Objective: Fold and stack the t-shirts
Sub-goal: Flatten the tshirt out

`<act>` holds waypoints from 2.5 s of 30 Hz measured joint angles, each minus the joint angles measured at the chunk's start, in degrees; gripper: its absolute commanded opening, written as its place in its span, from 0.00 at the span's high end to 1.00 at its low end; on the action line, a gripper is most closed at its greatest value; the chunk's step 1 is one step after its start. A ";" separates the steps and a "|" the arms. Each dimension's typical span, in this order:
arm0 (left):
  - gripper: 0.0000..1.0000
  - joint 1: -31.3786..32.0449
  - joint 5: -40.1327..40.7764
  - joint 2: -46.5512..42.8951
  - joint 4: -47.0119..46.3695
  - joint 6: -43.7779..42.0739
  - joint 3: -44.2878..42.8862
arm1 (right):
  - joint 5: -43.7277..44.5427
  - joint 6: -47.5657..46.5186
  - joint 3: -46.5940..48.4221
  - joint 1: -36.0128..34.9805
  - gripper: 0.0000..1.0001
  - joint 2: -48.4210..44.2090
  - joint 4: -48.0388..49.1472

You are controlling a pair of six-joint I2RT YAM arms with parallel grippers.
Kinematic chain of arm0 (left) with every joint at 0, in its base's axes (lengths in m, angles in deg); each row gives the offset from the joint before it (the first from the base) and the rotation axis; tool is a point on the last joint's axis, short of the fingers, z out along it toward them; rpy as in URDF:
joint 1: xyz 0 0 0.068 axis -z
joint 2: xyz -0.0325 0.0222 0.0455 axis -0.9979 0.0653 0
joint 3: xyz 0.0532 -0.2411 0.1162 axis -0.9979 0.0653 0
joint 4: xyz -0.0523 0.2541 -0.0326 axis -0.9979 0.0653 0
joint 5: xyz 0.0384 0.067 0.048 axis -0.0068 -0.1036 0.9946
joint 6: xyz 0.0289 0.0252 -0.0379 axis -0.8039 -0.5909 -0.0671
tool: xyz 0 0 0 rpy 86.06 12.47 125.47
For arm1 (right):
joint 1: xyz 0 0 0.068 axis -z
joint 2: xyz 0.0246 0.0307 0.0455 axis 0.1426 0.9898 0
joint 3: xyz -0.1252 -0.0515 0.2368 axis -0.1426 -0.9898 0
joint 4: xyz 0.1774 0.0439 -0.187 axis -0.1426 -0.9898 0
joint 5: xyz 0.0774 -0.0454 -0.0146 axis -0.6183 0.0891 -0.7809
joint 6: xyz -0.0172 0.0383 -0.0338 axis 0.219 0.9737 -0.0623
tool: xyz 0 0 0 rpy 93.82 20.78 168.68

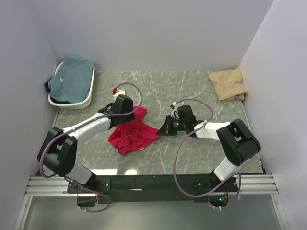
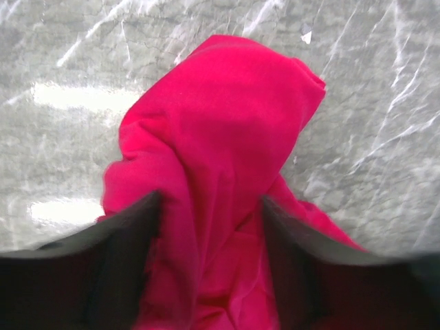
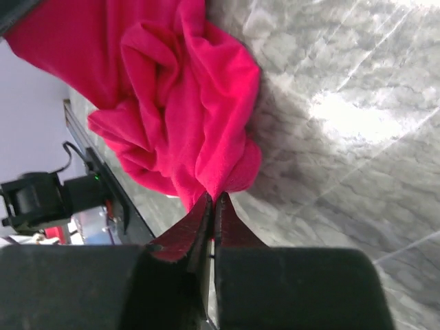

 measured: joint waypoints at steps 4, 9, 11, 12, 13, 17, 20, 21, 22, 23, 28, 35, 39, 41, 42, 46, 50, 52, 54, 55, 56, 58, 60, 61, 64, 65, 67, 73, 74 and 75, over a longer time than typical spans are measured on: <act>0.99 -0.04 -0.17 0.20 0.00 -0.11 0.00 | 1.49 -1.05 0.44 0.00 1.00 -1.55 -1.86; 0.99 -0.33 0.09 0.00 0.61 -0.37 0.00 | 10.23 -6.54 2.69 -0.02 1.00 -14.25 -13.53; 0.99 -0.44 0.44 -0.76 1.79 -0.35 0.00 | 14.49 -8.96 5.11 -0.09 1.00 -20.59 -17.88; 0.99 -0.44 0.72 -1.42 2.62 -0.31 0.00 | 17.03 -10.12 6.84 -0.07 1.00 -23.89 -20.24; 0.99 -0.48 0.83 -2.32 3.37 -0.17 0.00 | 19.65 -11.26 8.46 -0.02 1.00 -26.97 -22.45; 0.76 -0.57 1.20 -7.63 6.08 0.70 0.02 | 28.39 -15.10 14.16 0.59 1.00 -35.89 -29.92; 0.23 -0.59 1.79 -11.67 6.58 1.75 0.94 | 33.31 -17.31 17.51 0.94 1.00 -39.10 -35.34; 0.10 -0.59 2.19 -13.18 6.51 1.99 1.86 | 34.38 -17.94 18.60 0.96 1.00 -39.54 -37.09; 0.01 -0.61 2.40 -14.60 6.27 2.67 2.97 | 35.17 -18.47 19.58 1.01 1.00 -39.71 -38.56; 0.01 -0.70 2.49 -15.58 6.23 2.78 3.96 | 35.76 -18.99 20.61 1.01 1.00 -39.71 -40.11; 0.01 -0.70 1.88 -17.20 5.25 4.28 8.15 | 37.48 -20.74 26.53 1.03 1.00 -38.51 -45.57; 0.01 -0.48 -7.78 -11.87 -2.91 4.13 8.79 | 36.41 -22.10 32.54 1.03 1.00 -37.38 -48.76; 0.01 1.01 -15.15 -4.85 -9.68 4.28 7.04 | 26.86 -22.62 37.46 1.14 1.00 -35.63 -50.21; 0.01 1.95 -16.70 -0.94 -10.69 4.42 4.04 | 21.73 -22.75 43.76 0.72 1.00 -32.30 -50.93; 0.01 2.23 -16.98 0.31 -10.93 4.44 2.80 | 19.41 -22.91 47.52 0.55 1.00 -30.38 -50.93; 0.01 2.67 -17.29 1.90 -12.11 4.66 -0.50 | 13.86 -23.78 55.23 0.22 1.00 -27.19 -48.63; 0.01 2.64 -15.37 0.09 -12.37 4.76 -0.31 | 20.94 -25.22 54.01 -0.02 1.00 -30.36 -49.68; 0.00 2.64 -13.75 -1.42 -12.17 4.76 0.20 | 27.74 -26.05 52.30 0.00 1.00 -31.98 -51.36; 0.01 2.64 -12.07 -3.15 -11.45 4.76 0.42 | 34.53 -26.51 50.25 0.02 1.00 -32.52 -53.29; 0.00 2.64 -10.88 -4.00 -11.23 4.76 0.46 | 37.20 -26.49 49.33 0.02 1.00 -32.74 -54.05; 0.00 2.64 -9.94 -4.59 -10.99 4.81 0.46 | 40.11 -26.49 48.06 0.02 1.00 -33.16 -54.80; 0.00 2.64 -7.23 -6.12 -10.10 5.22 0.59 | 44.30 -26.47 45.44 0.02 1.00 -33.09 -55.98; 0.01 2.64 -5.35 -7.32 -10.03 5.68 1.11 | 46.27 -26.51 43.76 0.02 1.00 -33.11 -57.64; 0.01 2.62 -4.92 -8.00 -10.19 5.73 1.60 | 46.73 -26.71 43.82 0.02 1.00 -33.11 -58.21; 0.01 2.60 -5.66 -9.33 -10.95 5.55 2.99 | 47.36 -26.97 46.75 0.02 1.00 -33.05 -60.13; 0.00 2.60 -6.69 -9.29 -11.52 5.44 3.13 | 47.71 -27.02 48.61 0.02 1.00 -32.98 -60.59; 0.01 2.62 -9.92 -8.00 -13.49 5.16 3.06 | 48.39 -27.04 50.69 0.02 1.00 -33.29 -60.19; 0.01 4.92 -18.97 5.25 -17.66 4.11 -2.03 | 48.94 -26.80 49.88 0.02 1.00 -35.80 -59.63; 0.01 5.60 -20.02 7.76 -18.71 4.09 -2.82 | 48.87 -26.67 49.53 0.02 1.00 -35.89 -59.69; 0.00 6.25 -21.14 10.23 -19.80 4.15 -3.50 | 48.72 -26.58 49.33 0.02 1.00 -35.89 -59.87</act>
